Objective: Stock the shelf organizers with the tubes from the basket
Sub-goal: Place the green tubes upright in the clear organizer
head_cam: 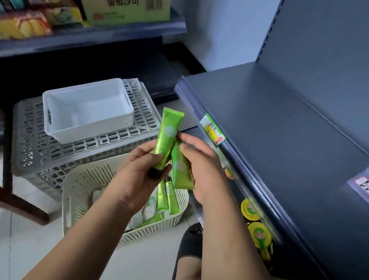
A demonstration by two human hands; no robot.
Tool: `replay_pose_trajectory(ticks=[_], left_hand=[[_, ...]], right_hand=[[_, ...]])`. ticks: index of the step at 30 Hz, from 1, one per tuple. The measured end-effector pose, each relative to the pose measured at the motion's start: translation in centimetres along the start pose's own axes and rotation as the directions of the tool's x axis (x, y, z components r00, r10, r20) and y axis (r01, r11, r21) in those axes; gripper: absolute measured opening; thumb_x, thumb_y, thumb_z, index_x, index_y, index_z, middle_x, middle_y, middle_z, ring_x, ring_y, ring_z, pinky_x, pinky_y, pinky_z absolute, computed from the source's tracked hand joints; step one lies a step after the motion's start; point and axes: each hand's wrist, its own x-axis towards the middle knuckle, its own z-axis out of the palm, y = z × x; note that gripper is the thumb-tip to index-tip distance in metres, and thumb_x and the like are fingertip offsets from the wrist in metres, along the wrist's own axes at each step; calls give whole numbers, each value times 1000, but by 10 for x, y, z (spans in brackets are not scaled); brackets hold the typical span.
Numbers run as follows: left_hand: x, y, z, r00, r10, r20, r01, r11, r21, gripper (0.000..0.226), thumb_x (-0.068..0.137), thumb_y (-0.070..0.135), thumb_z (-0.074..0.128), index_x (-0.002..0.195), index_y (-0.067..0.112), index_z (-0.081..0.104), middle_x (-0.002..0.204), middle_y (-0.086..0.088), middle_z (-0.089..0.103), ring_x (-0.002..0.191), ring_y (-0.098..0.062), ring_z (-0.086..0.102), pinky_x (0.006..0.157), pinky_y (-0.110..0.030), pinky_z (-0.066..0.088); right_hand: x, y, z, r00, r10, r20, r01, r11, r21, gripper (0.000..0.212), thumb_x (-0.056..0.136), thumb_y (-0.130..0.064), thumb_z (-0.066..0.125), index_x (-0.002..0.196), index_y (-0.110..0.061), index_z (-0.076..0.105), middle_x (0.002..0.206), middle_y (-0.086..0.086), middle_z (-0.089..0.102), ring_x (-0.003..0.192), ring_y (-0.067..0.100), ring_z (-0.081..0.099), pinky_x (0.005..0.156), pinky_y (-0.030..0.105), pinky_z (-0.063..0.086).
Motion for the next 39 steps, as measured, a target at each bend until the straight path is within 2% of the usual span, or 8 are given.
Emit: replay_pose_trajectory(ticks=[5,8,11,17,21,25,31,39], left_hand=[[-27,15,29,998,49,42,-51,998,48,56,86,7,59,139,-7,48,130,-40,52,107,-37,57,83,-38,56],[-45,17,51,990,44,131,-59,991,116,47,91,5,57,137,-6,51,136,-38,54,122,-50,56,102,-62,48],[-60,15,80,982,56,180,-86,983,165,39,95,4,57,133,-5,55,132,-35,59,123,-53,57,104,-71,42],[-96,-3,152,962,59,266,-112,976,189,25,97,-5,52,118,1,66,97,-16,72,85,-25,72,69,-32,59],[-116,-16,190,937,52,345,-114,980,161,22,98,-3,53,106,12,68,97,-14,72,97,-30,74,79,-37,60],[-133,-30,225,904,33,427,-124,974,188,26,98,-2,53,113,15,67,103,-9,69,93,-19,69,85,-34,54],[-181,-66,282,827,-7,563,-133,969,207,28,96,-4,56,121,5,65,100,-9,74,92,-19,69,82,-37,44],[-251,-109,338,697,-88,711,-86,975,205,33,87,-6,64,119,1,63,107,-18,72,104,-31,65,90,-43,46]], right_hand=[[-33,-26,-15,998,-55,37,55,998,-14,28,88,-2,74,108,-21,67,75,-15,74,73,1,70,67,21,54],[-56,-48,-30,992,-103,68,111,987,-115,72,81,-6,77,141,-35,51,96,1,74,78,13,73,59,30,55],[-85,-76,-52,988,-138,67,151,945,-289,75,76,-9,74,140,-39,51,102,9,71,76,21,73,55,31,55],[-165,-131,-123,957,-248,-153,159,884,-439,35,73,-5,87,99,-13,65,76,7,64,56,16,57,49,26,45],[-232,-153,-176,851,-298,-432,191,943,-274,28,77,-5,85,94,-9,64,76,9,63,50,16,57,51,24,50],[-294,-152,-211,768,-273,-579,280,957,-80,20,83,-5,80,101,-3,72,96,16,74,73,21,75,72,28,62],[-353,-127,-236,711,-224,-667,579,726,372,8,87,9,69,95,8,65,99,17,69,92,29,75,79,33,63],[-413,-80,-251,715,-283,-639,513,834,205,16,90,2,67,105,-1,73,105,14,76,95,25,72,86,37,59]])
